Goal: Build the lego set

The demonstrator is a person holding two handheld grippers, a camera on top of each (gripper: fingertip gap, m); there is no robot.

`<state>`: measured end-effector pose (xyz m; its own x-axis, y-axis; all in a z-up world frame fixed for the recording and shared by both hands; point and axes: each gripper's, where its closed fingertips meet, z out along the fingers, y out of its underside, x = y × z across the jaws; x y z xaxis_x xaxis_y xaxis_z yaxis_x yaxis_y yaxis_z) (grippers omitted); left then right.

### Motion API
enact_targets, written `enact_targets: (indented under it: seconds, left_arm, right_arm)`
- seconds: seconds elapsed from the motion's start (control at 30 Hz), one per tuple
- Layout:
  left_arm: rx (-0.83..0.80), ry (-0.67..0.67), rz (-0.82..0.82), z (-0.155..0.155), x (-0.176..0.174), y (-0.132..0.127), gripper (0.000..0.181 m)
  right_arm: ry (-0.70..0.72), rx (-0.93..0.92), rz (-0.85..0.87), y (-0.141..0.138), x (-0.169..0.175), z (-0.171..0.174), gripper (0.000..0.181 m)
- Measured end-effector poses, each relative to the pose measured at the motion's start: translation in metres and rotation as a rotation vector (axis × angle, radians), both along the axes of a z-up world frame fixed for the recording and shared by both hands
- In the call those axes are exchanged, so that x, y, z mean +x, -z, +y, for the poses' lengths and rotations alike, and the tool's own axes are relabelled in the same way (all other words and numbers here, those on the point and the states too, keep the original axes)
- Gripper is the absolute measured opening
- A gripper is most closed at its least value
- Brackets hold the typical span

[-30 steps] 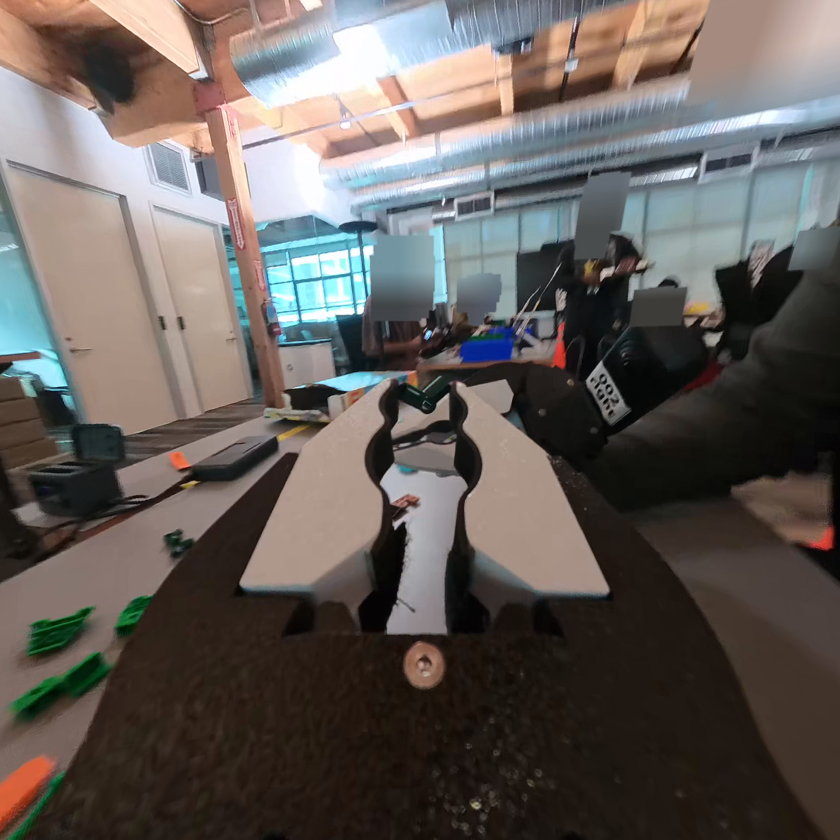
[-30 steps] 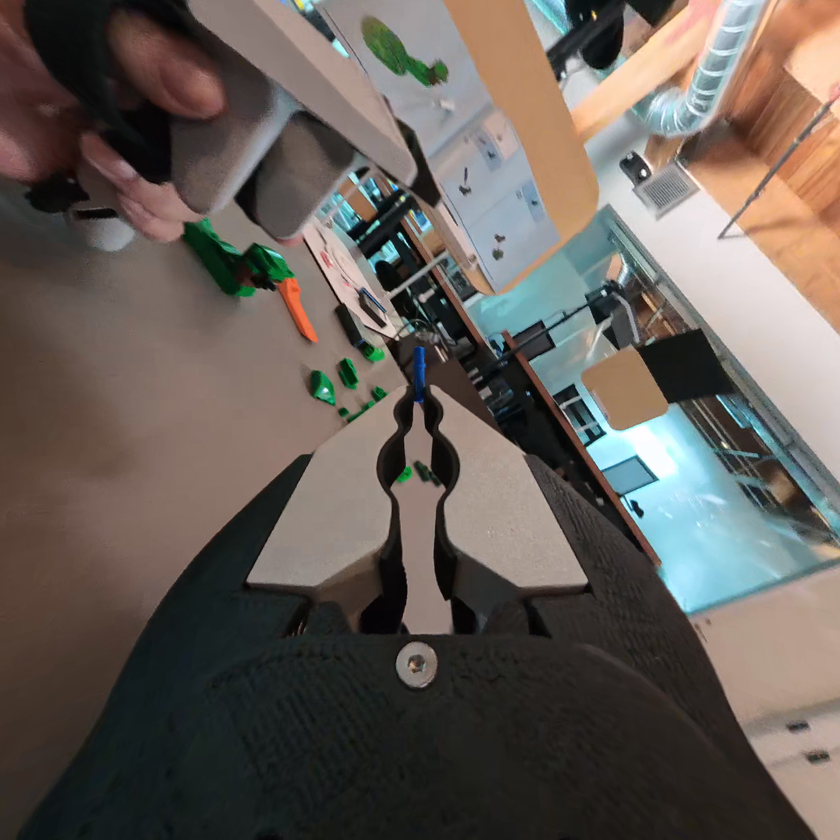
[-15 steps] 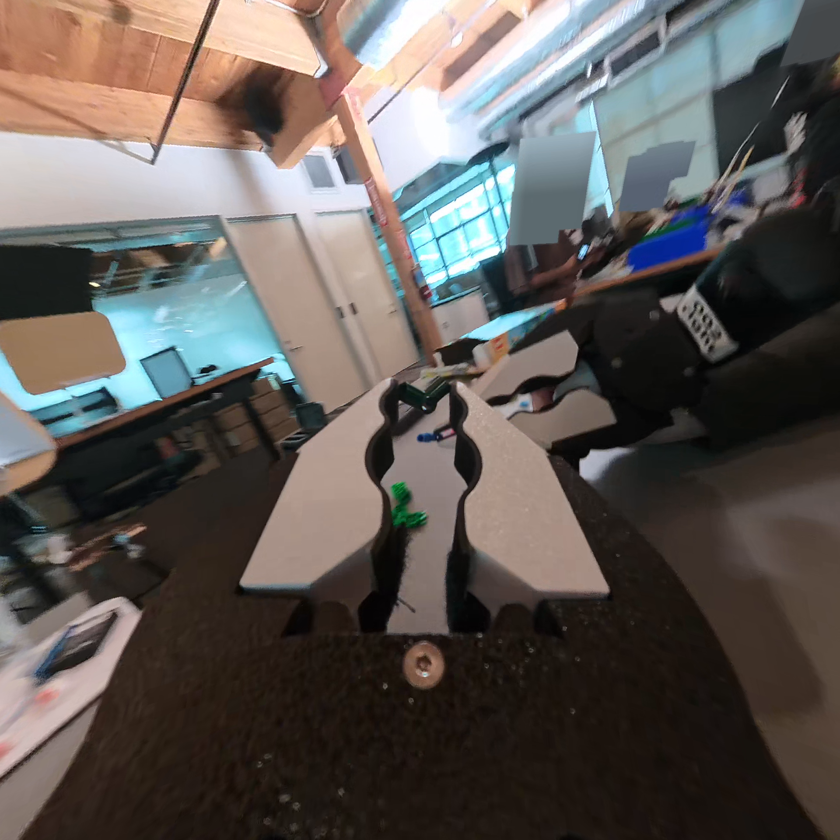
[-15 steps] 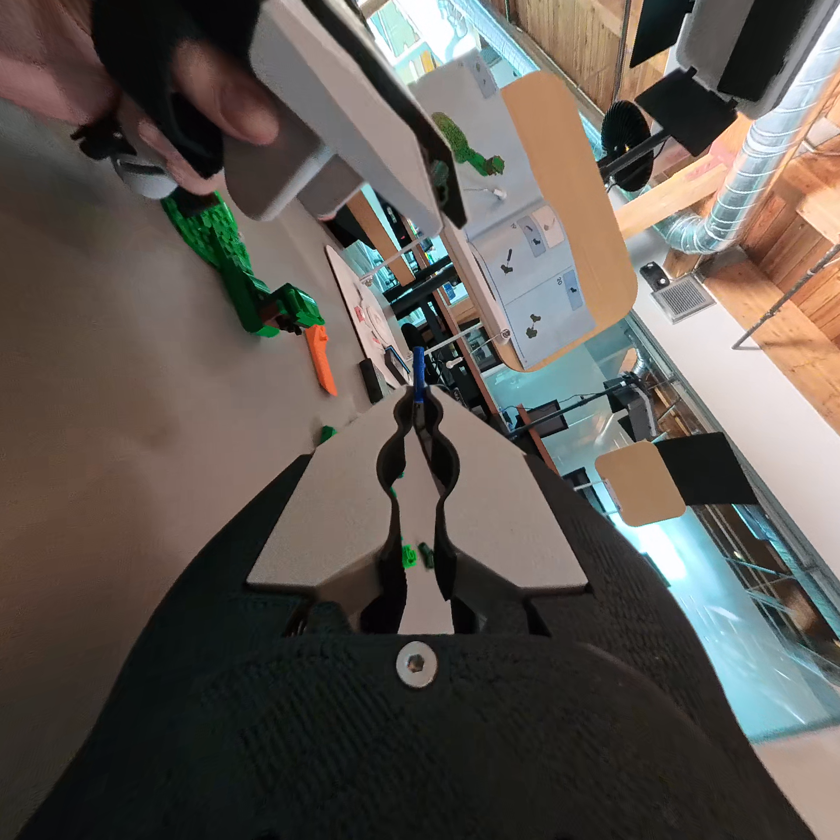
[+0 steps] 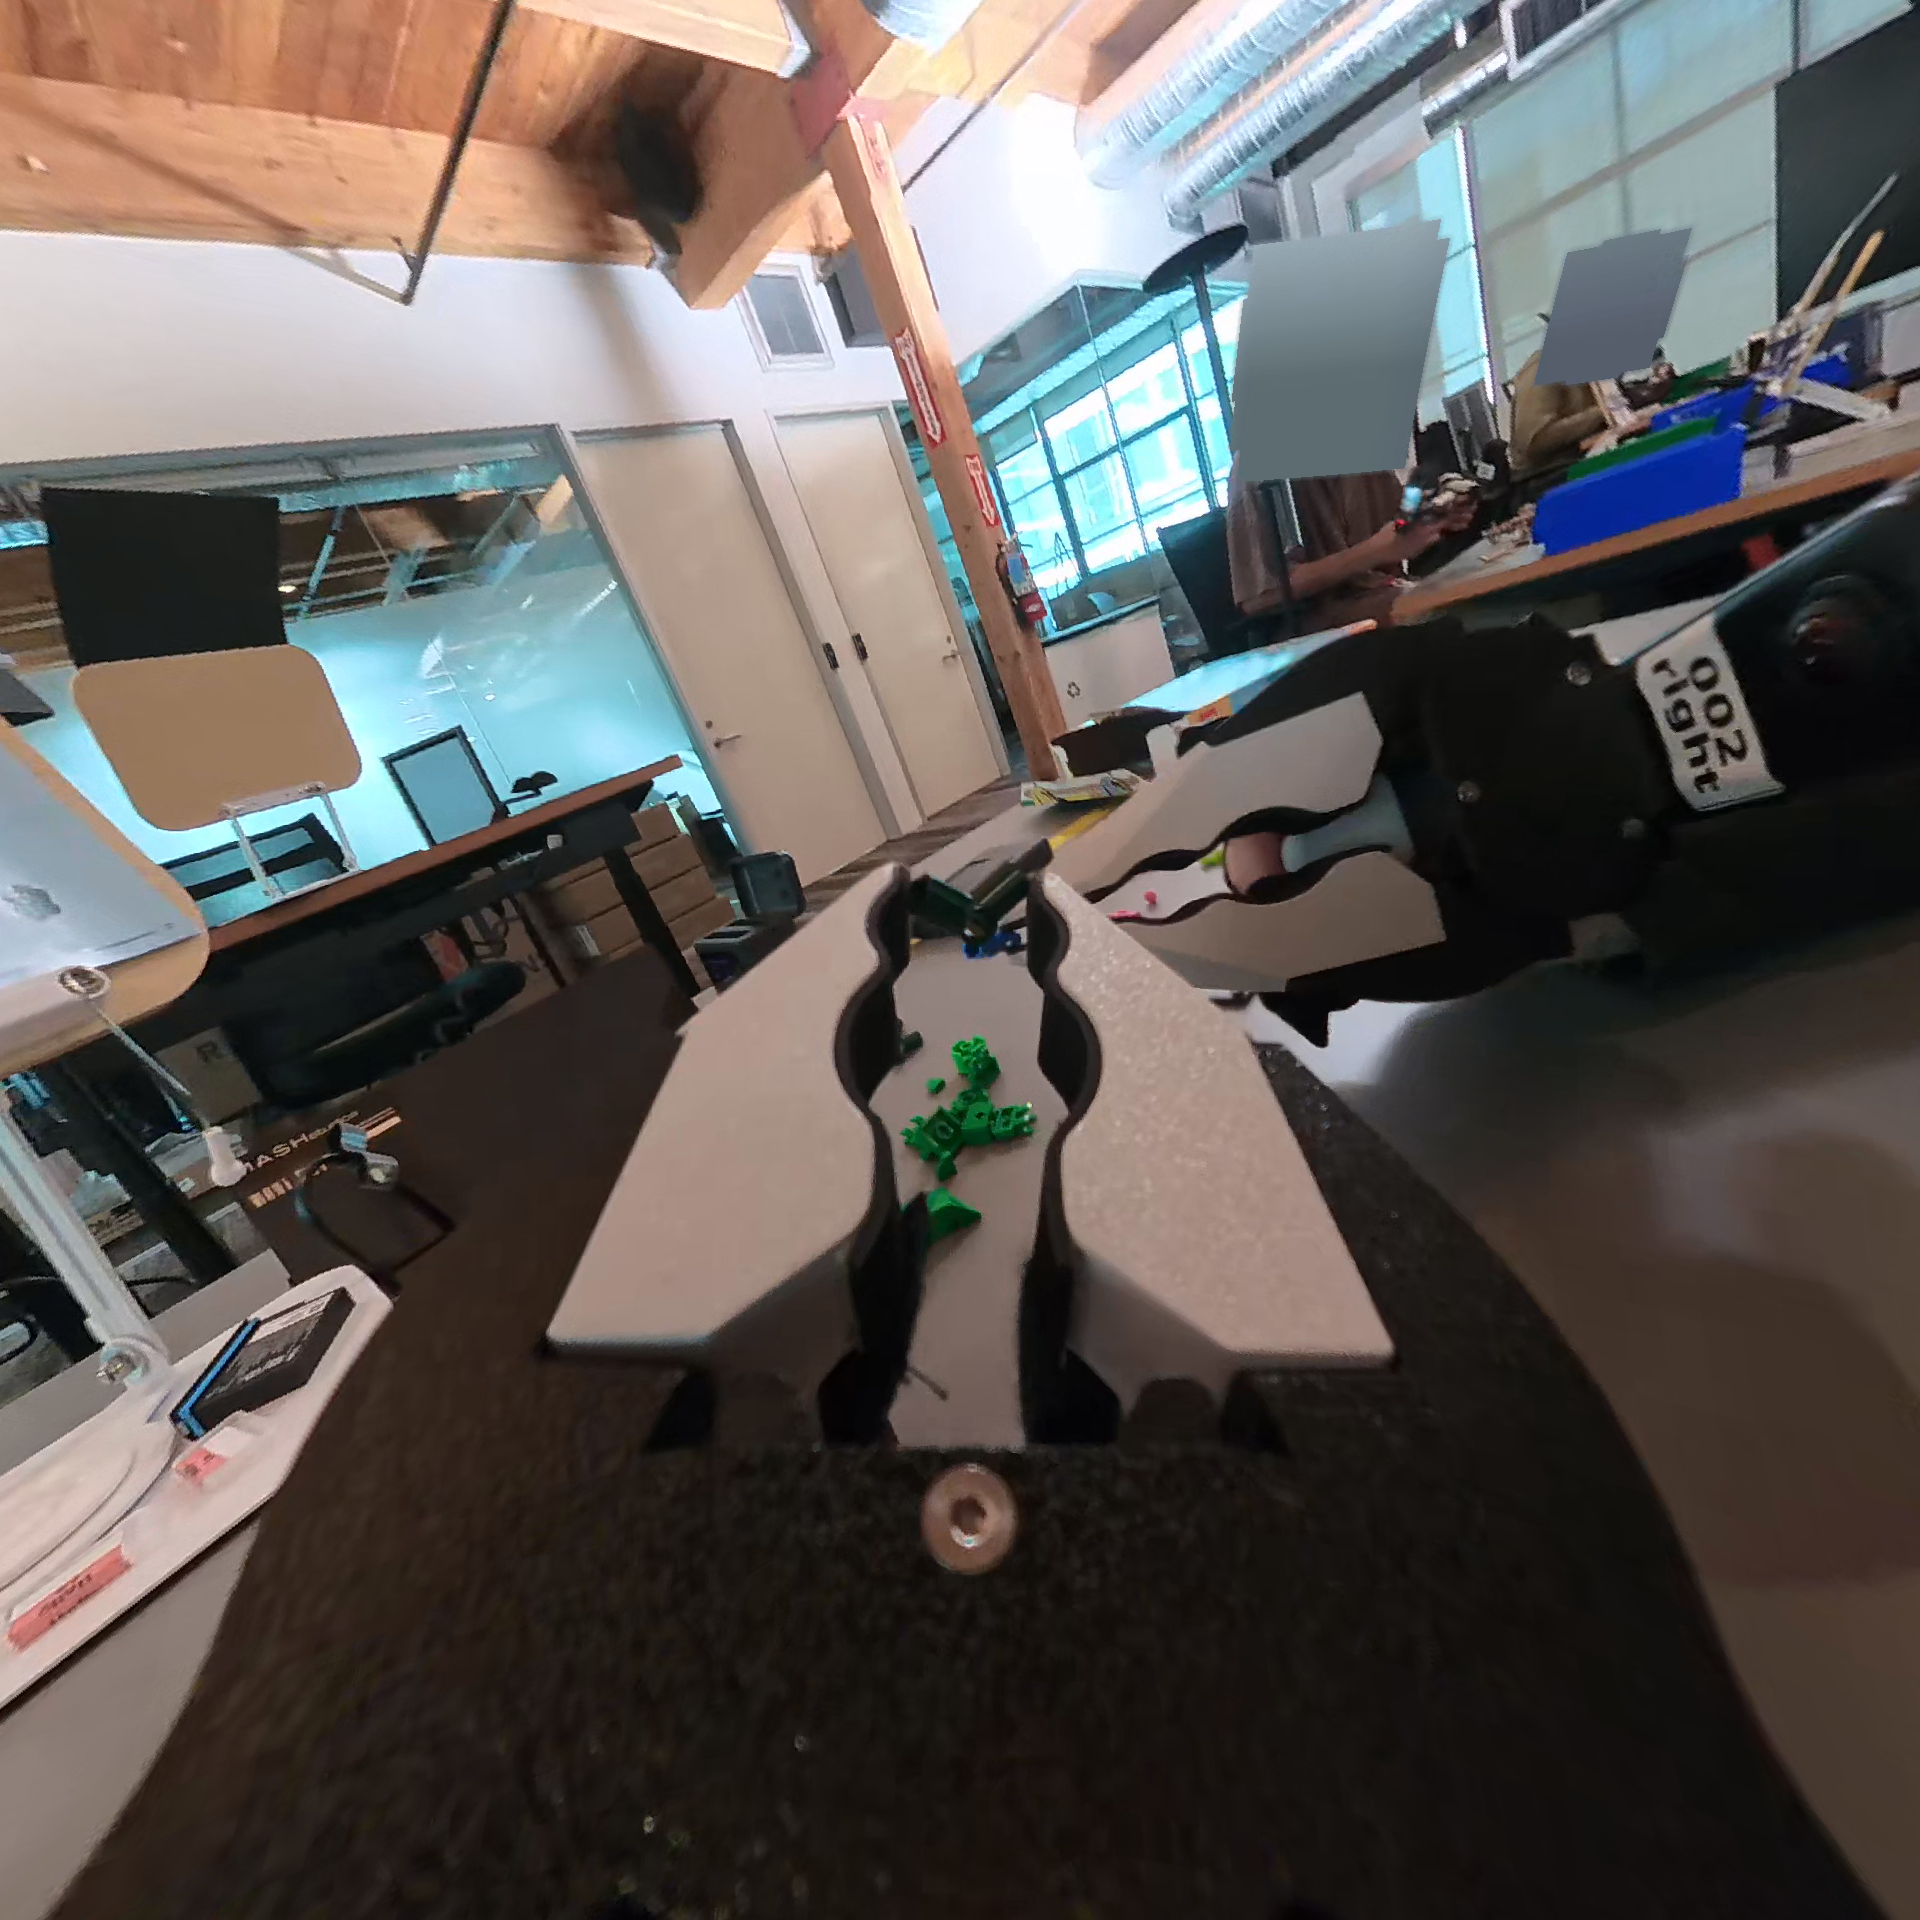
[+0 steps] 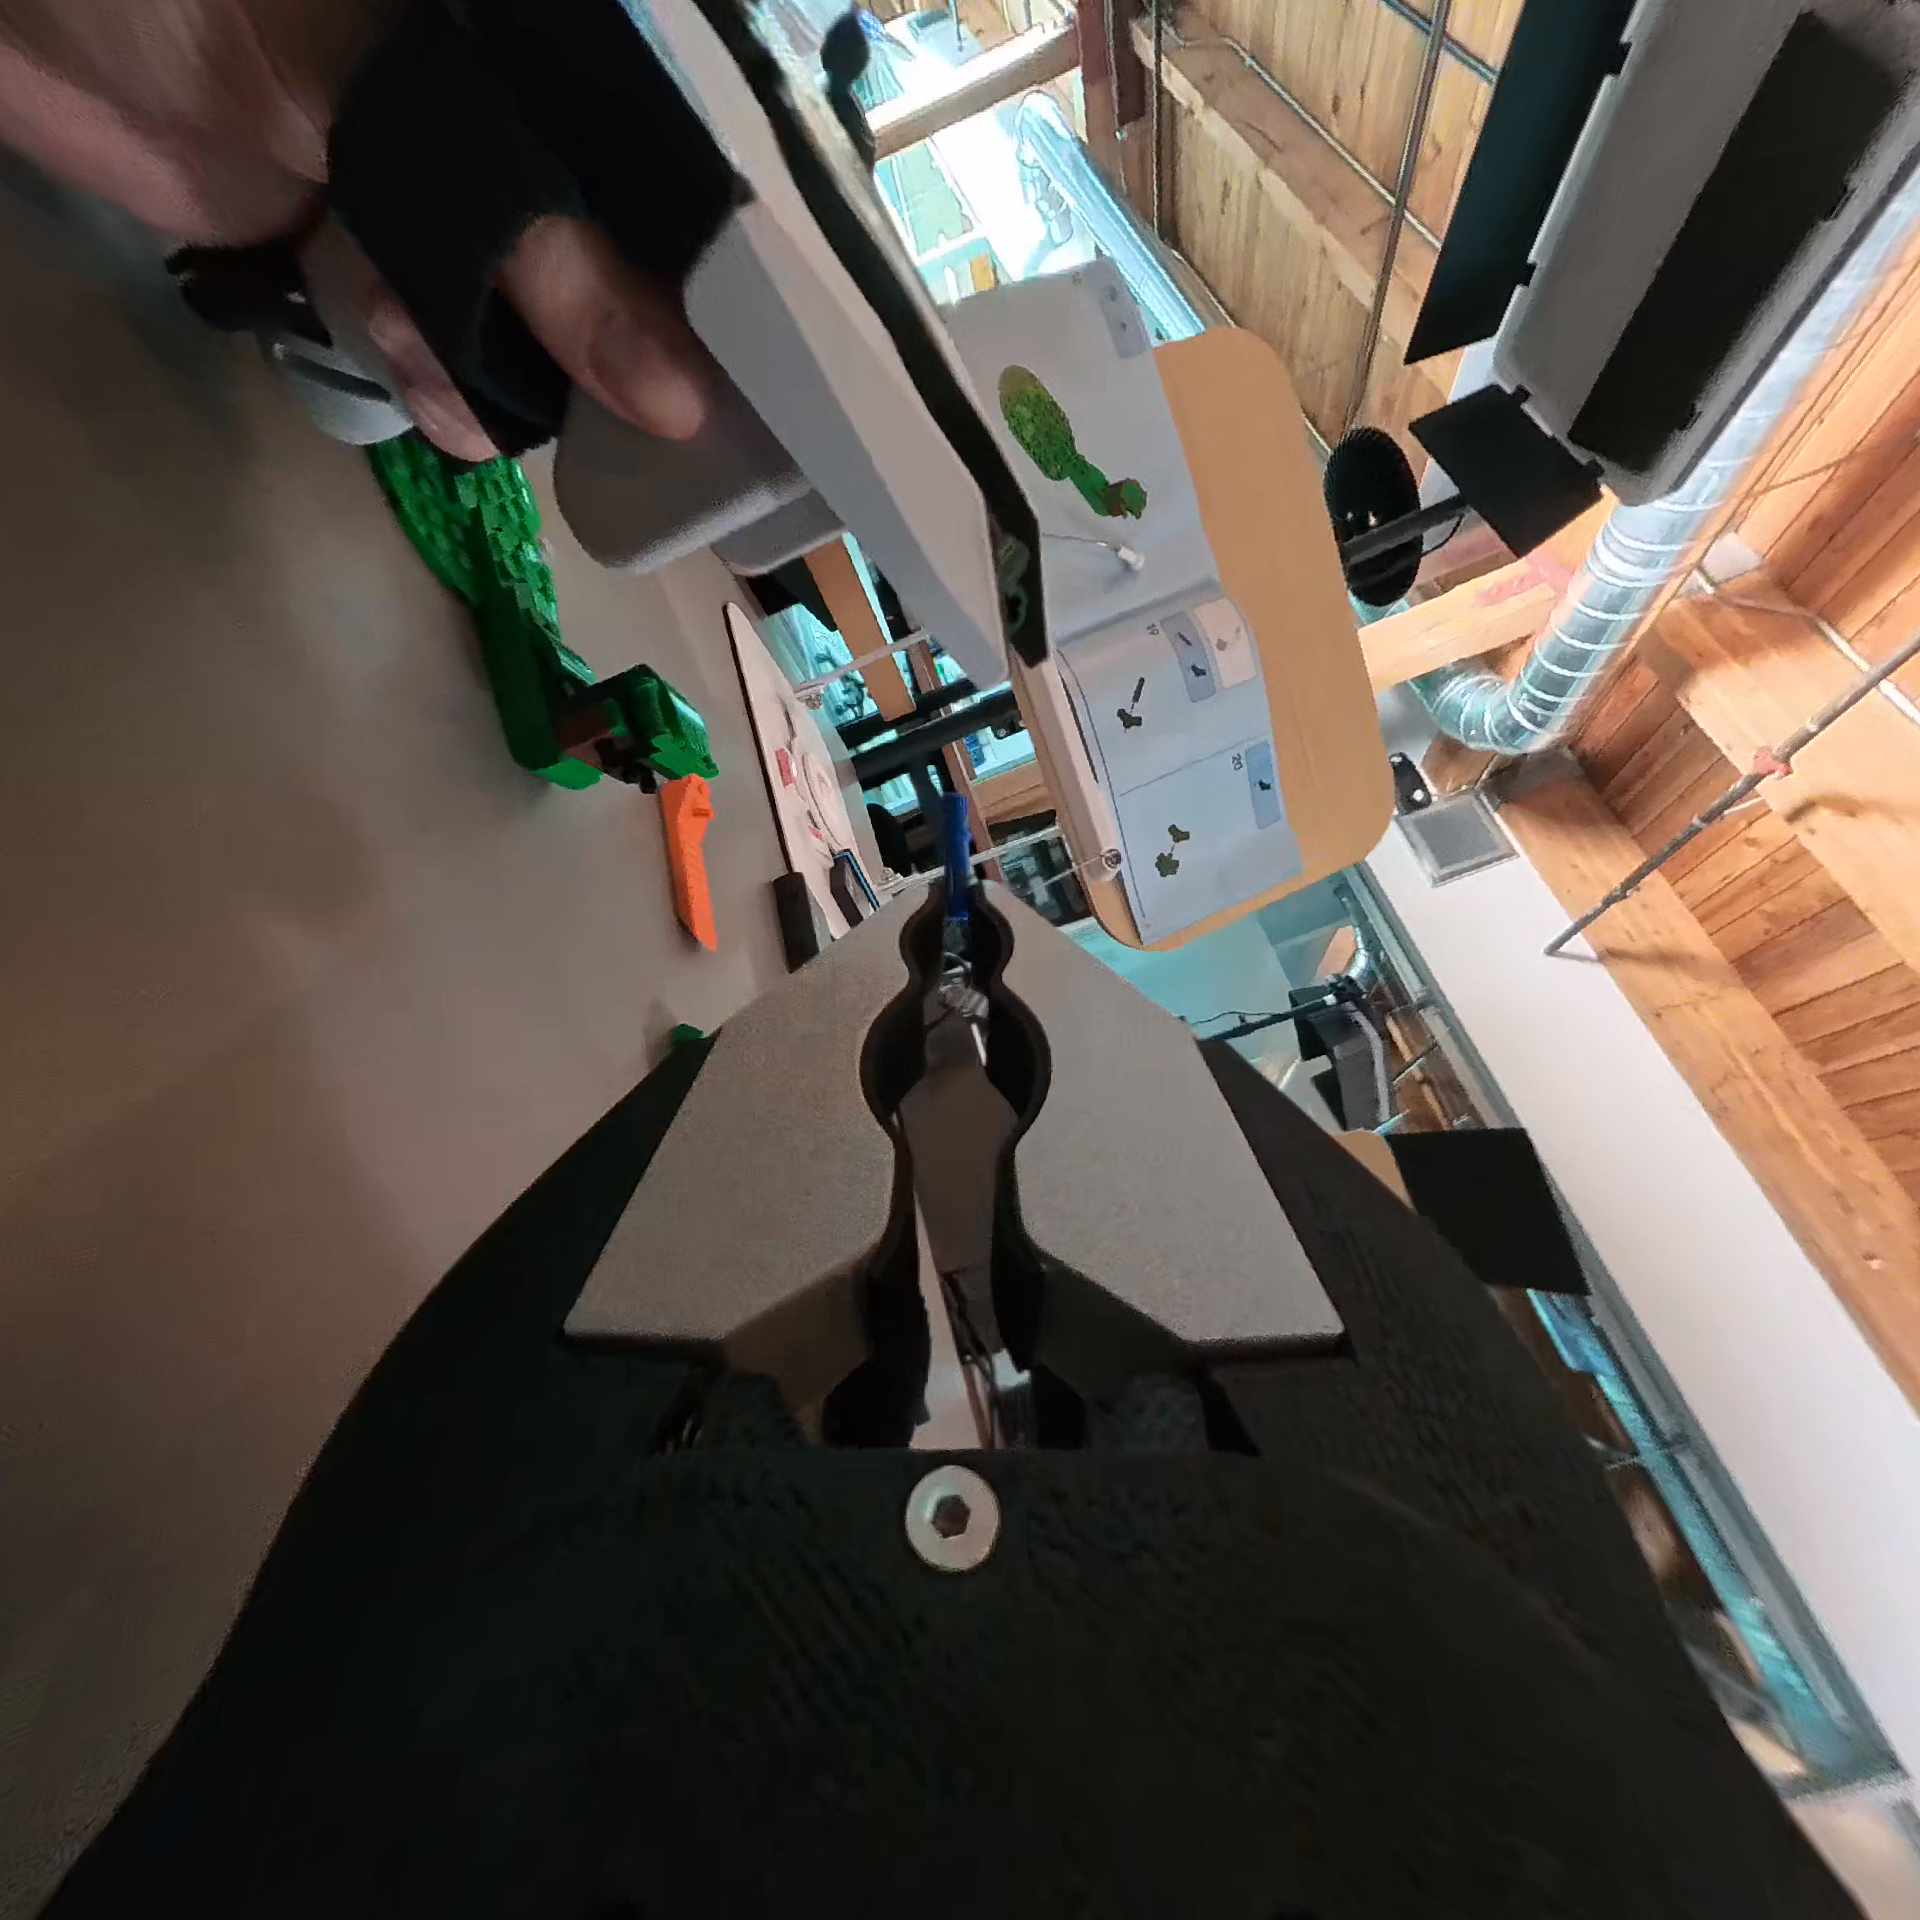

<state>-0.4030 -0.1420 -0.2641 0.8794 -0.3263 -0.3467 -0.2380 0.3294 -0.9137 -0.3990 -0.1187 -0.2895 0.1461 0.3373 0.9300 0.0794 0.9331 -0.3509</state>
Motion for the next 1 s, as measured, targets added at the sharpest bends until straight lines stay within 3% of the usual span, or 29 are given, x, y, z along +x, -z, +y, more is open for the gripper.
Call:
enact_targets:
  seconds: [0.37,0.67,0.83,1.0]
  left_arm:
    - [-0.073,0.152,-0.024,-0.005,0.013,0.009,0.02]
    - [-0.062,0.247,-0.123,-0.013,0.016,0.0,0.02]
    - [-0.052,0.41,-0.32,-0.024,0.014,-0.016,0.019]
    - [-0.121,0.536,-0.333,-0.032,0.02,-0.012,0.018]
  right_arm:
    - [-0.081,0.028,0.04,-0.006,0.007,-0.015,0.001]
    - [-0.115,0.009,0.042,-0.007,0.007,-0.022,0.001]
    - [-0.104,0.009,0.074,-0.014,0.006,-0.027,0.001]
    - [-0.099,0.092,0.084,-0.013,0.008,-0.034,0.001]
